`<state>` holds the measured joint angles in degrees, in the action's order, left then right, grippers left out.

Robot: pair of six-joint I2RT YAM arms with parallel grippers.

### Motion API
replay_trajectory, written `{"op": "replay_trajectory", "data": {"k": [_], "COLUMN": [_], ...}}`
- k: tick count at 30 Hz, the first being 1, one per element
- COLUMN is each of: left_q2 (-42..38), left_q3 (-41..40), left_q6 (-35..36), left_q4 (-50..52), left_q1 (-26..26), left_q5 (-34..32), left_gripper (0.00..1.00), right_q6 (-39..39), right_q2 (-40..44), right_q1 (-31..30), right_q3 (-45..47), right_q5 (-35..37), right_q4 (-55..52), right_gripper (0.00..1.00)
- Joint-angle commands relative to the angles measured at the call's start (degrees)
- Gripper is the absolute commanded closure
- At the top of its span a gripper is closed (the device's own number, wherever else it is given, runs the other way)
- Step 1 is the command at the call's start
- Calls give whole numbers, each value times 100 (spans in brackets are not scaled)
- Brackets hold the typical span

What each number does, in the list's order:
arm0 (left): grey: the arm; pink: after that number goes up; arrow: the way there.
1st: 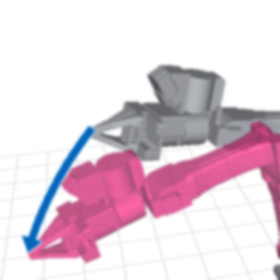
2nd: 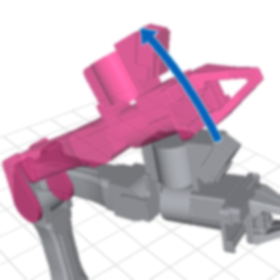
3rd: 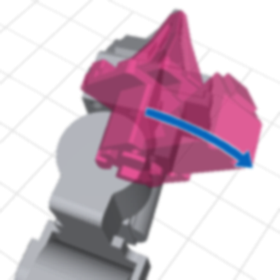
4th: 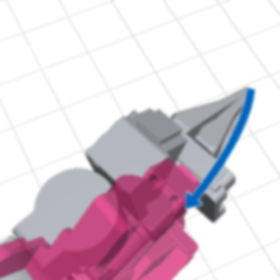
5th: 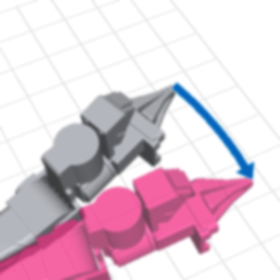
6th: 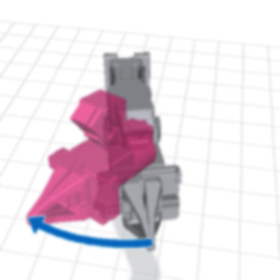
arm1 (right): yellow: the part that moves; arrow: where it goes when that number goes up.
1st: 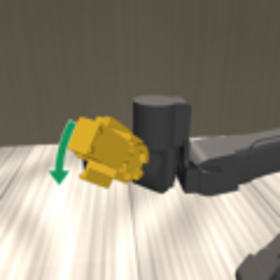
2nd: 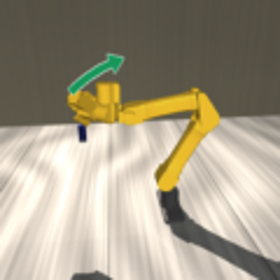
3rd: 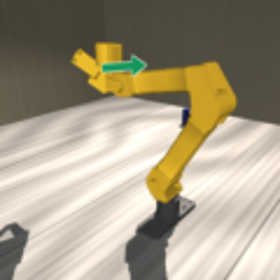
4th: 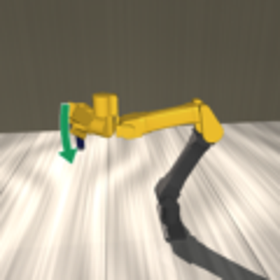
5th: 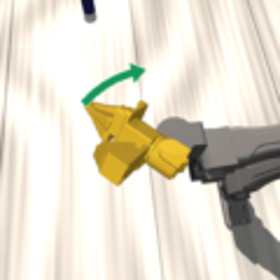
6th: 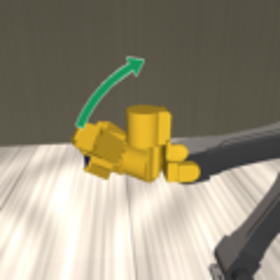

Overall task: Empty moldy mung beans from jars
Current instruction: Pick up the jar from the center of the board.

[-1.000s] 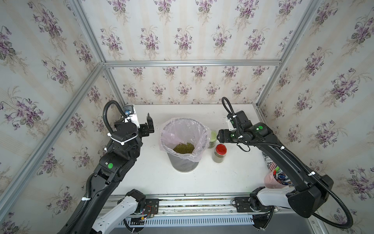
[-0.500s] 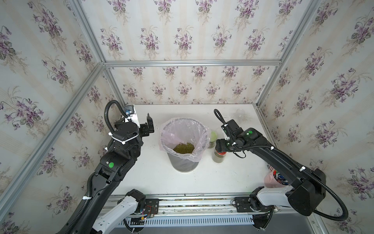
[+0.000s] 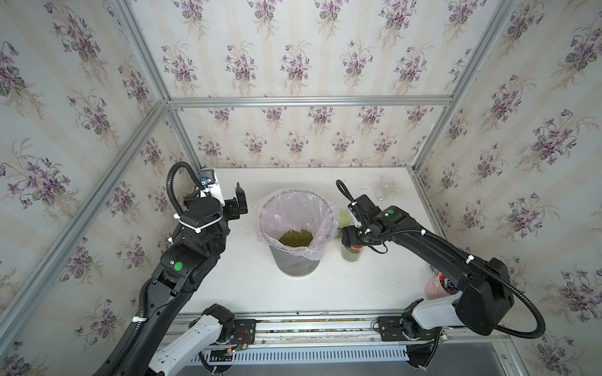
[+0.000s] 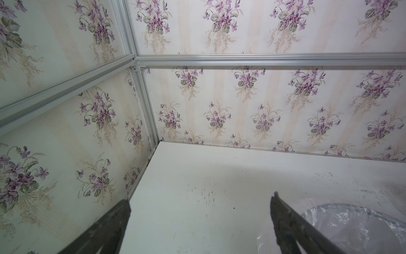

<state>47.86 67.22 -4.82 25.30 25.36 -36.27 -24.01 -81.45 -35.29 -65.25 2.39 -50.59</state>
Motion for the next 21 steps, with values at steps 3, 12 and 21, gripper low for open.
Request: {"op": "replay_trajectory", "data": {"k": [3,12,21], "left_q2": [-11,-31,-14], "left_q3": [-15,-25,-25], "left_q6": [-116,-133,-142], "left_q4": [-43,-43,-43], "left_q1": [-7,-8,-10], "left_q5": [-34,13,44], "left_gripper": [0,0,0], "right_q6": [-16,28,81], "right_q2": [-80,-217,-223], "right_q1": [-6,5,66], "right_q3": [137,197,127], "right_q5": [120,130,126], "right_q4": [110,198,256], "right_gripper": [19,24,24]}}
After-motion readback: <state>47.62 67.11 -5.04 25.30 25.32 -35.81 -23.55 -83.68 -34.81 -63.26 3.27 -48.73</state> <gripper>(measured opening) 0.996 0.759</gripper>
